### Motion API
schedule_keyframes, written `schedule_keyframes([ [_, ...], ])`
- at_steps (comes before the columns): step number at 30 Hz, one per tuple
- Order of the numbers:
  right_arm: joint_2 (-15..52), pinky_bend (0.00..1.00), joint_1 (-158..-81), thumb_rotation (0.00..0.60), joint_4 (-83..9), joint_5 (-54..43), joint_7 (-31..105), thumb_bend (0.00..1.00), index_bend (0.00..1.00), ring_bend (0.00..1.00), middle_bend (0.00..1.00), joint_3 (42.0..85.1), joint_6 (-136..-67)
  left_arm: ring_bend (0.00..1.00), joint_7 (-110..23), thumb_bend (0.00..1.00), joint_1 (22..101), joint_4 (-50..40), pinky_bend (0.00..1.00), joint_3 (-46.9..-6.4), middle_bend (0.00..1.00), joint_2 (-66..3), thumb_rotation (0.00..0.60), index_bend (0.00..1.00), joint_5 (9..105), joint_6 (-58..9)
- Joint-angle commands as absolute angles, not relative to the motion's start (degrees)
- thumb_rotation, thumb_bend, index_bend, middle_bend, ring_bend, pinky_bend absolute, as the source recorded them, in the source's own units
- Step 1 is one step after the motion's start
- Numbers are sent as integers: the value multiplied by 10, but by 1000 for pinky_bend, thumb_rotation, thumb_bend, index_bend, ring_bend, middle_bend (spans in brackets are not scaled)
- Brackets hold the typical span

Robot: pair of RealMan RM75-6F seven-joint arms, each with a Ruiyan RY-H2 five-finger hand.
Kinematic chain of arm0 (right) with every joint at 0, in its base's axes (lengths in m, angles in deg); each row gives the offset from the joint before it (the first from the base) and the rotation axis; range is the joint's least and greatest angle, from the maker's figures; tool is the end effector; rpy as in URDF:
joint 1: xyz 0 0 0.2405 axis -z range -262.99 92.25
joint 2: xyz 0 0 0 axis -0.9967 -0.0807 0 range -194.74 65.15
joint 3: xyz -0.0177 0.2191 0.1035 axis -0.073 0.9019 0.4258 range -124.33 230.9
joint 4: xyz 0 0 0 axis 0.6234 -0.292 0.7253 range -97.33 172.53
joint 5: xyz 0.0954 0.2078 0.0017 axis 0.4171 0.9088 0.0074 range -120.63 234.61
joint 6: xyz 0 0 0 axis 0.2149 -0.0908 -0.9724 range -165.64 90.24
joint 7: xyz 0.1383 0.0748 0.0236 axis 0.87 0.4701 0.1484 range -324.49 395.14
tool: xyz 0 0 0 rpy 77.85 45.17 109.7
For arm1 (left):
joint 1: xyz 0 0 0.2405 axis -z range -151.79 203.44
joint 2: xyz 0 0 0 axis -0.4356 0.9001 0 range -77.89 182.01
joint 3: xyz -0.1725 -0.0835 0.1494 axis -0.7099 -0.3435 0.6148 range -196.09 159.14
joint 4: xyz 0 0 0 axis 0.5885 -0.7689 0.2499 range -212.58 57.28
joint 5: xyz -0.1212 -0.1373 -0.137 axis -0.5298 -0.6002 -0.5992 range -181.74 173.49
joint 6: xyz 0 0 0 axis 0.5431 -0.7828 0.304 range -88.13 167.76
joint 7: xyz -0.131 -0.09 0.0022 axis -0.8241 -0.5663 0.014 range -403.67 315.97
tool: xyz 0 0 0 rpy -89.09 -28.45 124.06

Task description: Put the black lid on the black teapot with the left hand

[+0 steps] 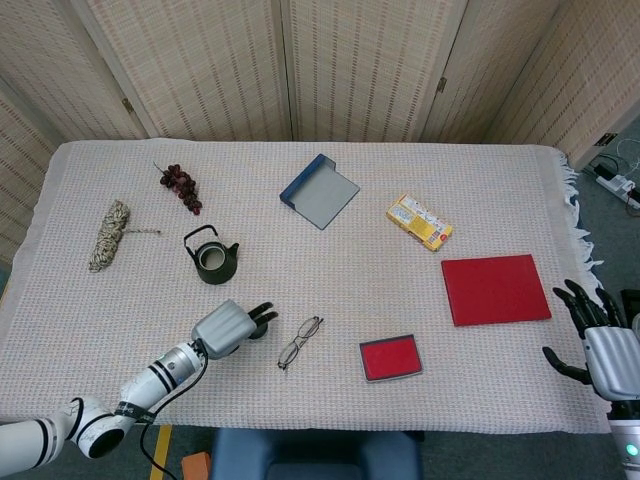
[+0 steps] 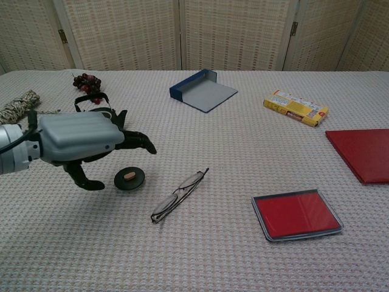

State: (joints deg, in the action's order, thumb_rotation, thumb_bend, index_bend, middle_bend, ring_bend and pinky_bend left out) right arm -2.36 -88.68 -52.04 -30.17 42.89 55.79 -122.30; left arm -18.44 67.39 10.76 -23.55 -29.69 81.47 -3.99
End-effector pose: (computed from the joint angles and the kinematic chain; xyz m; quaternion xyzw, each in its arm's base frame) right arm -0.3228 -0.1875 0.1478 0.5841 -0.4117 0.3973 0.5757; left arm -0.1363 0.3074 -0.0506 -0.8866 -0.1824 -0.2771 0.3222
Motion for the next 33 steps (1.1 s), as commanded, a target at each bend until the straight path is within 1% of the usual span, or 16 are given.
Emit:
schedule_keyframes([
  [1, -22, 0, -886, 600, -518, -301, 431, 289, 112, 191, 94, 557, -1223, 735, -155, 228, 688, 103, 727, -242, 88, -314, 600, 167, 778, -22],
  [9, -21, 0, -882, 600, -511, -298, 439, 289, 112, 193, 94, 557, -1226, 739, -106, 227, 704, 94, 728, -238, 89, -333, 600, 167, 716, -14],
  [14, -20, 0, -881, 600, -507, -298, 442, 289, 112, 194, 94, 557, -1226, 752, -95, 228, 709, 87, 728, -232, 136, -342, 600, 188, 697, -23],
  [25, -19, 0, -879, 600, -502, -296, 448, 289, 112, 194, 94, 556, -1226, 788, -105, 228, 716, 61, 728, -220, 231, -358, 600, 271, 682, -36],
  [33, -17, 0, -879, 600, -499, -294, 449, 289, 112, 193, 95, 557, -1223, 798, -123, 228, 718, 42, 729, -212, 260, -370, 600, 290, 685, -45],
])
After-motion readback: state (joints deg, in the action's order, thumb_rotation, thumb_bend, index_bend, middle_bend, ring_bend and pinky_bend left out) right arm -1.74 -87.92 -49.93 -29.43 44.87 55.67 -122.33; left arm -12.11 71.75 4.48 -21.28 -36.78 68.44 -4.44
